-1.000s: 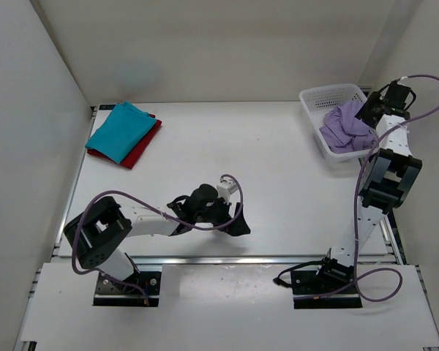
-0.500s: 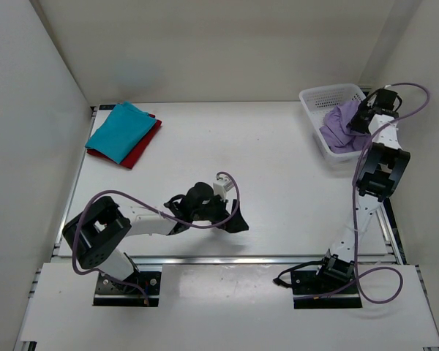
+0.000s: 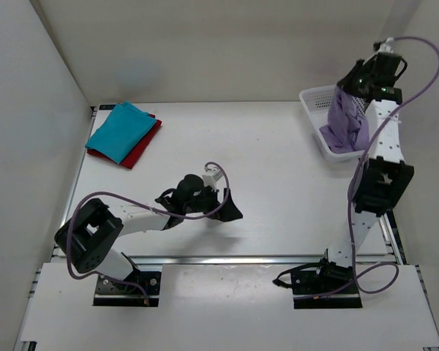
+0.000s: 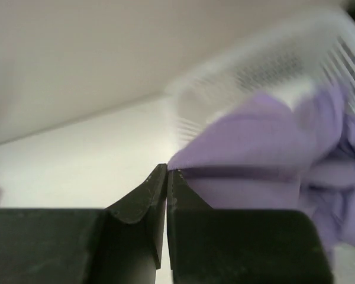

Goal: Fold and stack the t-shirts

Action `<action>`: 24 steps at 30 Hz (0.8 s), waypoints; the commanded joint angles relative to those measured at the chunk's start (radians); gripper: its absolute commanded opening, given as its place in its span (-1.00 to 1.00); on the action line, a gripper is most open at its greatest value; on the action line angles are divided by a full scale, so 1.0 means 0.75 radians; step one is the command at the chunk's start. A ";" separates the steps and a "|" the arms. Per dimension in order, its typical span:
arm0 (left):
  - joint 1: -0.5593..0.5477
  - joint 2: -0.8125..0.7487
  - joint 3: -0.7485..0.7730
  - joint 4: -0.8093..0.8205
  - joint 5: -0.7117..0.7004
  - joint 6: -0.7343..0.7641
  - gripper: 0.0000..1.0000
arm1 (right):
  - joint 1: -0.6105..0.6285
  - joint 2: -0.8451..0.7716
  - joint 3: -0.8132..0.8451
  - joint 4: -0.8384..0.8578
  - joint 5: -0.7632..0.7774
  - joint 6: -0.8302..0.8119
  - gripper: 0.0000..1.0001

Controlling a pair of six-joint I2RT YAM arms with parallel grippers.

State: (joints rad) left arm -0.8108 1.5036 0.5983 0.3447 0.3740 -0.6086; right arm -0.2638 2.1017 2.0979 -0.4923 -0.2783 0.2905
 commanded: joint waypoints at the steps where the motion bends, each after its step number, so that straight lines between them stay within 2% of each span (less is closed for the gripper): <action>1: 0.119 -0.135 -0.002 -0.018 0.078 -0.060 0.97 | 0.055 -0.484 -0.034 0.255 -0.240 0.089 -1.00; 3: 0.191 -0.166 -0.012 -0.038 0.096 -0.094 0.97 | 0.128 -0.646 -0.146 0.323 -0.298 0.104 -1.00; 7: 0.361 -0.282 -0.043 -0.099 0.060 -0.095 0.97 | 0.337 -0.914 -0.149 0.331 -0.314 0.057 -1.00; 9: 0.439 -0.323 -0.067 -0.096 0.114 -0.113 0.97 | 0.579 -0.990 -0.153 0.341 -0.261 -0.009 -1.00; 12: 0.608 -0.350 -0.098 -0.051 0.200 -0.186 0.98 | 0.874 -1.088 -0.147 0.344 -0.018 -0.148 -1.00; 13: 0.627 -0.370 -0.117 -0.028 0.217 -0.215 0.97 | 0.924 -1.103 -0.140 0.337 -0.009 -0.154 -1.00; 16: 0.739 -0.464 -0.174 0.005 0.203 -0.262 0.98 | 0.853 -1.135 -0.203 0.372 -0.117 -0.075 -1.00; 18: 0.825 -0.552 -0.247 0.033 0.193 -0.317 0.97 | 0.745 -1.174 -0.375 0.471 -0.225 0.054 -1.00; 20: 0.923 -0.648 -0.280 0.044 0.180 -0.328 0.97 | 0.577 -1.260 -0.782 0.678 -0.381 0.262 -1.00; 21: 0.976 -0.699 -0.292 0.007 0.182 -0.312 0.97 | 0.538 -1.289 -0.894 0.810 -0.440 0.316 -1.00; 23: 1.040 -0.763 -0.256 -0.132 0.166 -0.246 0.97 | 0.495 -1.277 -1.264 1.034 -0.494 0.465 -0.99; 24: 1.032 -0.761 -0.238 -0.165 0.150 -0.201 0.96 | 0.495 -1.228 -1.336 1.075 -0.492 0.488 -1.00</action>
State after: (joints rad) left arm -0.0639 0.9768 0.3889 0.2905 0.4892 -0.8104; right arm 0.1345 1.0966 1.2850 0.1192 -0.5716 0.4831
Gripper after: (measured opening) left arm 0.983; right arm 0.008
